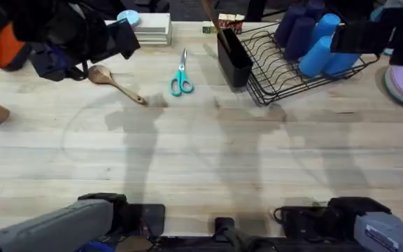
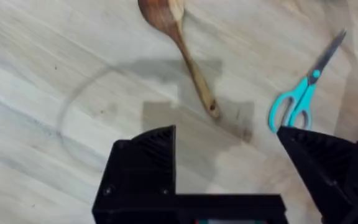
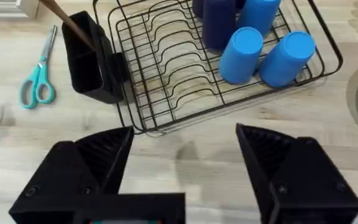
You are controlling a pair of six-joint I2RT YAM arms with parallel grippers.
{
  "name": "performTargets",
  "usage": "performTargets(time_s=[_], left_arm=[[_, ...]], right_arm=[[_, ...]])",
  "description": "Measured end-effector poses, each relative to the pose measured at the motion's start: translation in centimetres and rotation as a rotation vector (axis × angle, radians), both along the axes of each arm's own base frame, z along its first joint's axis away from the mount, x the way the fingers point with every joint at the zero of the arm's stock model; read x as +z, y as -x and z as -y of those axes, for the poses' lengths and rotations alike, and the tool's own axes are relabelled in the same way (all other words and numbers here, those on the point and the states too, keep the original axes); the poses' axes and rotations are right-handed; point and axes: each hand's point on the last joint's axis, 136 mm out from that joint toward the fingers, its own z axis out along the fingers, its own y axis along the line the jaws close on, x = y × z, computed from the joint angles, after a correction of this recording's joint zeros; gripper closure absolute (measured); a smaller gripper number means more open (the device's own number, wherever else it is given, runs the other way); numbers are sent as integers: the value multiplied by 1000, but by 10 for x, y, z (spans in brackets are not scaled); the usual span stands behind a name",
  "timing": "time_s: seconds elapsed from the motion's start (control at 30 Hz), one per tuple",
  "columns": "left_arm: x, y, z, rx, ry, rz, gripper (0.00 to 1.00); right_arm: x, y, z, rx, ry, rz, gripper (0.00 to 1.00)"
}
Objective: Pick up the spoon on the table one by one and put them onto the rack
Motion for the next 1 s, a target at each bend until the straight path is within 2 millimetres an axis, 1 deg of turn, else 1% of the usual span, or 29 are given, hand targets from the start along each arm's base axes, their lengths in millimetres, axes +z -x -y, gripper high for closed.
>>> performTargets(time_s=[0.3, 0.47, 0.63, 0.73, 0.77, 1.0], left_arm=[[-3, -33, -9, 58, -25, 74, 7], [-7, -38, -19, 110, -15, 76, 8], [-13, -40, -38, 205, 4, 76, 8], [-20, -44, -47, 238, 7, 68, 8], [-30, -50, -48, 244, 9, 52, 8], [-53, -66, -49, 248, 11, 23, 8]], right_arm=[[0, 0, 0, 0, 0, 0, 5], [0, 0, 0, 0, 0, -2, 5], [-1, 0, 0, 0, 0, -3, 5], [0, 0, 0, 0, 0, -2, 5], [0, 0, 0, 0, 0, -2, 5], [0, 0, 0, 0, 0, -2, 5]])
